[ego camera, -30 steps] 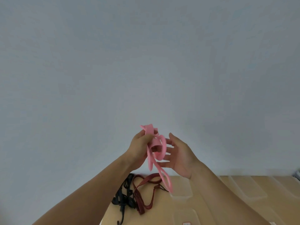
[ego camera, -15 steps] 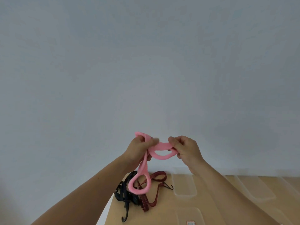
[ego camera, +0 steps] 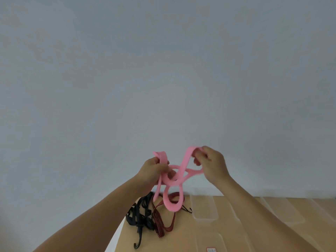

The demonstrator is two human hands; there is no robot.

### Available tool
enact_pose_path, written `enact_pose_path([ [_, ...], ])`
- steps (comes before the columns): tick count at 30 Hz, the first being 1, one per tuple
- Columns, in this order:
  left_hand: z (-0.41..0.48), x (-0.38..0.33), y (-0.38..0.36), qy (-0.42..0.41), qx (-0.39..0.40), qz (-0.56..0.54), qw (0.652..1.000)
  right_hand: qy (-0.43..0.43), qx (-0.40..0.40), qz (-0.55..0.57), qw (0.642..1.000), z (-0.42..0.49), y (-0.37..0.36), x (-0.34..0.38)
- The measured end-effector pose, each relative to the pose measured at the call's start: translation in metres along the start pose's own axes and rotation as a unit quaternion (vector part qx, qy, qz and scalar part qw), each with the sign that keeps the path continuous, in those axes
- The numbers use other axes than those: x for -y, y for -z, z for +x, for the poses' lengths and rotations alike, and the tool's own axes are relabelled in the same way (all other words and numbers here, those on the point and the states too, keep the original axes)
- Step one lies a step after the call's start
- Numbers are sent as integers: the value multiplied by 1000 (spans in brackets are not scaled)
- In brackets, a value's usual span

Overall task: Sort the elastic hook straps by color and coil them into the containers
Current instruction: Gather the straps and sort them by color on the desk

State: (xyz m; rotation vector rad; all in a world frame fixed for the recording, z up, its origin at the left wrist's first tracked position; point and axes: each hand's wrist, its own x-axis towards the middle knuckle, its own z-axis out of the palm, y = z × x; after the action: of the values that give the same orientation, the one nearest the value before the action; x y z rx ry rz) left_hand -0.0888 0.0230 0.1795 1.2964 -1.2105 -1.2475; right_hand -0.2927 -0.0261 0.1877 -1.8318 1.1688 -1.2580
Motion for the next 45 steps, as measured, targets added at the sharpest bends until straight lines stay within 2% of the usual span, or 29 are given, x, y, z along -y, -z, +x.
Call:
enact_pose_path([
  [2,-2,7,-2,11,1,24,1000,-66,-63,103,991,3,7,2],
  [5,-2,14,-9,15,-6,46,999,-138,-55,223,963,2,10,2],
  [8,-4,20,-25,16,38,91,995,-180,-88,295,934,0,8,2],
  [10,-5,20,-38,8,63,99,993,-165,-88,276,943,-4,6,-1],
  [13,-3,14,-52,-11,89,26,996,-112,7,168,979,-10,7,-8],
  [14,-2,11,-55,-8,91,16,996,-115,35,162,979,-12,10,-10],
  [16,-2,9,-61,11,95,28,995,-123,30,203,971,-13,19,-11],
  [19,-5,15,-67,62,130,8,990,-100,13,327,940,-13,34,-10],
  [22,-9,21,-67,98,156,-55,981,-53,26,454,889,-14,50,-9],
  [27,-15,18,-83,86,179,-12,980,-58,25,570,819,-23,54,-13],
  [29,-18,16,-91,89,180,-43,979,-72,30,585,807,-27,50,-18],
  [32,-21,21,-97,114,206,-126,964,-78,37,584,807,-30,52,-24],
  [36,-25,24,-99,127,234,-289,920,-88,32,591,801,-29,51,-26],
  [38,-22,24,-94,107,221,-345,906,-109,10,594,797,-26,50,-28],
  [42,-12,26,-73,58,63,-344,935,-201,-77,527,822,-18,54,-34],
  [45,-4,23,-61,26,28,-415,909,-250,-107,457,847,-13,50,-41],
])
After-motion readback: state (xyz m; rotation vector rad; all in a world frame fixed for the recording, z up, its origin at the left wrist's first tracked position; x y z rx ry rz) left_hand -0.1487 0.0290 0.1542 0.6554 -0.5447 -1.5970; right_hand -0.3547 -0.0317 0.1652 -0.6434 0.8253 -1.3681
